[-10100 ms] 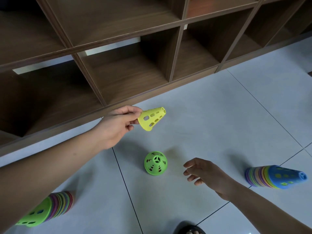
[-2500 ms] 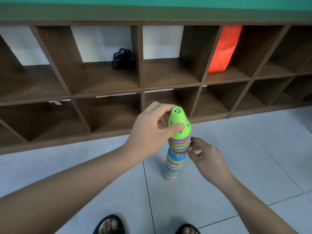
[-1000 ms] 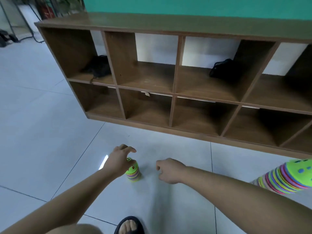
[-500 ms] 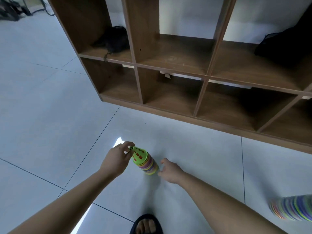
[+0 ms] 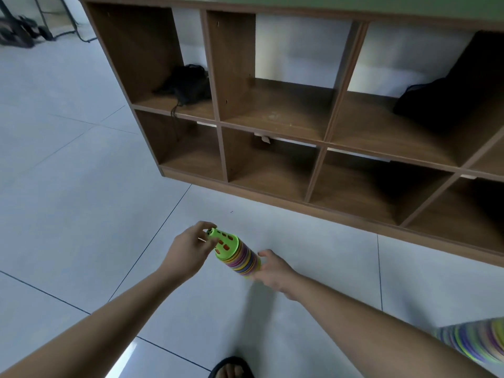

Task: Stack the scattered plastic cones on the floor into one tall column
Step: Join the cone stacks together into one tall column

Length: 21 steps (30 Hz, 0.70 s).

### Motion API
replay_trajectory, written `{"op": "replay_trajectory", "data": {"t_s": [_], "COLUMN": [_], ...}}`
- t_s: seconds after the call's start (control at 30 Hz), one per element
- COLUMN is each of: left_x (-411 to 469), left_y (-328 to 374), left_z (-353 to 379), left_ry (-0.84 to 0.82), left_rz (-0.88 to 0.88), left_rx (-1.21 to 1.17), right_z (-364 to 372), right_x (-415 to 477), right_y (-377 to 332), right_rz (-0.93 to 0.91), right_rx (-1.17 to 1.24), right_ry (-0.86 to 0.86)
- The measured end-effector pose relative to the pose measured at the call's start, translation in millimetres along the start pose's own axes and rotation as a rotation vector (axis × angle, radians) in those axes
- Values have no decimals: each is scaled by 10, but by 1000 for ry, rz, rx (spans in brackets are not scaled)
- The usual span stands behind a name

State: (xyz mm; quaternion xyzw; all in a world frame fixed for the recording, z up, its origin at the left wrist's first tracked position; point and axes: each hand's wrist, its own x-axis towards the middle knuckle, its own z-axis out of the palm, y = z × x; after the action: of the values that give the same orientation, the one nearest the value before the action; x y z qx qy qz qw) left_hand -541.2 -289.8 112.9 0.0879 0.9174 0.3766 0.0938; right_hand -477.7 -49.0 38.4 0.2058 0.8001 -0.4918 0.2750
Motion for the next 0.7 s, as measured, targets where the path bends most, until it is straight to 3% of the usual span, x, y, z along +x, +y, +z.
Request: {"op": "replay_trajectory", "data": {"t_s": [0.37, 0.7], "left_x": [-346, -1069], "left_y": [2031, 3952], "left_z": [-625, -484], "left_ry": [56, -106], "left_rz": [271, 594], "left_rx": [-207, -201], "right_z": [-1600, -2677], "right_x": [-1680, -3579], "right_y": [-818, -291], "right_rz": [-168, -170], "right_rx": [-138, 61], "right_ry": [286, 555]}}
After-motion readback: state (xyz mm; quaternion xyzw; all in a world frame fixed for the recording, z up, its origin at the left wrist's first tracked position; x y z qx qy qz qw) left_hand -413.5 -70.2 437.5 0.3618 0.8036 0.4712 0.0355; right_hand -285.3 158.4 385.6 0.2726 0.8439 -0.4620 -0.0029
